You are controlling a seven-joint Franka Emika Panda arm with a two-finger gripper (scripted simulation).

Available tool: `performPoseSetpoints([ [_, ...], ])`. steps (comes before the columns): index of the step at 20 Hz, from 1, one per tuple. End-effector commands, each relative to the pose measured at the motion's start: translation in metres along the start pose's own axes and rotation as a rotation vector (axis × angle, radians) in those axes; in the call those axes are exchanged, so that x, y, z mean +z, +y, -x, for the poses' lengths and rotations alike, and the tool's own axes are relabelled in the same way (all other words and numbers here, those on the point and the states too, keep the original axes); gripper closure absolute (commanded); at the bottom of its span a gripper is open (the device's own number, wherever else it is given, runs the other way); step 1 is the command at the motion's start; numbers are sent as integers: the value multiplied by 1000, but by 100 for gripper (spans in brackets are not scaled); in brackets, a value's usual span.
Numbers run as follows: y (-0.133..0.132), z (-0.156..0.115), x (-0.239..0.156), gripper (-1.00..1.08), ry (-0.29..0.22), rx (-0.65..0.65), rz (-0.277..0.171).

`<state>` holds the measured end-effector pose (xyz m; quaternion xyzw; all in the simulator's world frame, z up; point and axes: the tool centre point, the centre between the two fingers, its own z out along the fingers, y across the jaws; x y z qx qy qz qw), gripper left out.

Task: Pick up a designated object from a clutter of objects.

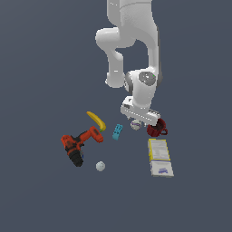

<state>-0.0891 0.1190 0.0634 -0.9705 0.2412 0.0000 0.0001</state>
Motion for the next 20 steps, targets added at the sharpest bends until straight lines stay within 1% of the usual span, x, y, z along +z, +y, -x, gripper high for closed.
performPoseSetpoints([
  [1,0,0,11,-92,0,1,0],
  [5,0,1,23,-92,0,1,0],
  [9,0,1,27,-92,0,1,0],
  [10,0,1,27,108,0,1,0],
  [19,0,1,27,108,0,1,0],
  [20,-7,-17,7,108,40,12,-31],
])
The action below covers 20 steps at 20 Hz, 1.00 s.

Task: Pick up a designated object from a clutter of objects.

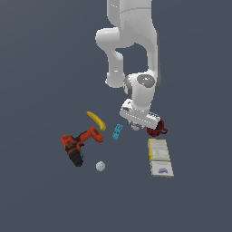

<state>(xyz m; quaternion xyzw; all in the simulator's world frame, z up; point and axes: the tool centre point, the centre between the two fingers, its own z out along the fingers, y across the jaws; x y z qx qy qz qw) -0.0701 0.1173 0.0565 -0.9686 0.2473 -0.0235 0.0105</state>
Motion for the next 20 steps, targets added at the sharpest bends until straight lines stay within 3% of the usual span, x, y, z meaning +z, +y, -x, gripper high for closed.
performPoseSetpoints([
  [1,0,0,0,108,0,0,1],
  [11,8,1,-23,108,-3,-2,3],
  [20,26,4,-77,108,-10,-4,7],
])
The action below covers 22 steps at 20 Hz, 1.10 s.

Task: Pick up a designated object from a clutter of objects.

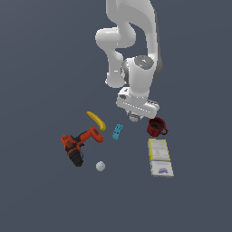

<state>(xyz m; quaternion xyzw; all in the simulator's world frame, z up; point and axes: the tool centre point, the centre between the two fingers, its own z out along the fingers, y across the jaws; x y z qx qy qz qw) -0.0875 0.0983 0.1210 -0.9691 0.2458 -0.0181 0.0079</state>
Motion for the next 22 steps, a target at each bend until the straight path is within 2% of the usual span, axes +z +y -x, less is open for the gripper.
performPoseSetpoints([
  [1,6,1,-19,108,-2,-1,0],
  [22,61,5,-192,108,-23,-5,14],
])
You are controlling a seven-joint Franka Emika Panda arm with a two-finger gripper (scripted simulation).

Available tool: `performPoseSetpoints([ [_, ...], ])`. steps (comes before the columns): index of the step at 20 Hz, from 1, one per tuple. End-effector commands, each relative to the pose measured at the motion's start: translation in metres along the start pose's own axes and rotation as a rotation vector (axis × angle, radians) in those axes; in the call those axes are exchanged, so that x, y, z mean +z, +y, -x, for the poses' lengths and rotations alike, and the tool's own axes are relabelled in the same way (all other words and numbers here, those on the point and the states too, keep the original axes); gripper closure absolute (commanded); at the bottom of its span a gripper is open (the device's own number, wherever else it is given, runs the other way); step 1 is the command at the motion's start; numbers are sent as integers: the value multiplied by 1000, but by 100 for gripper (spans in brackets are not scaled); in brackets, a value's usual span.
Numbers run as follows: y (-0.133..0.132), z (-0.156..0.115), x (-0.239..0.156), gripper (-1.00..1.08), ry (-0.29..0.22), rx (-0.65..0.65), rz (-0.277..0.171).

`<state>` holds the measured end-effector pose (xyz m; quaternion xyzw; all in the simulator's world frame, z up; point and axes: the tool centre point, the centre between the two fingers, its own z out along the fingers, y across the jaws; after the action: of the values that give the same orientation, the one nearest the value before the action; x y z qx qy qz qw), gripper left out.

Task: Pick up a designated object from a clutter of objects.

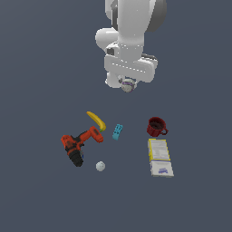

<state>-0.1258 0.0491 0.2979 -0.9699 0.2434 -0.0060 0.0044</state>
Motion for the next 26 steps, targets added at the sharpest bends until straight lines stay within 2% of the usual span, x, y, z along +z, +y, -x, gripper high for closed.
performPoseSetpoints([
  [1,7,1,-21,108,-2,0,2],
  [13,28,0,-90,108,-8,-2,10],
  [26,30,-3,-102,108,-10,-2,12],
])
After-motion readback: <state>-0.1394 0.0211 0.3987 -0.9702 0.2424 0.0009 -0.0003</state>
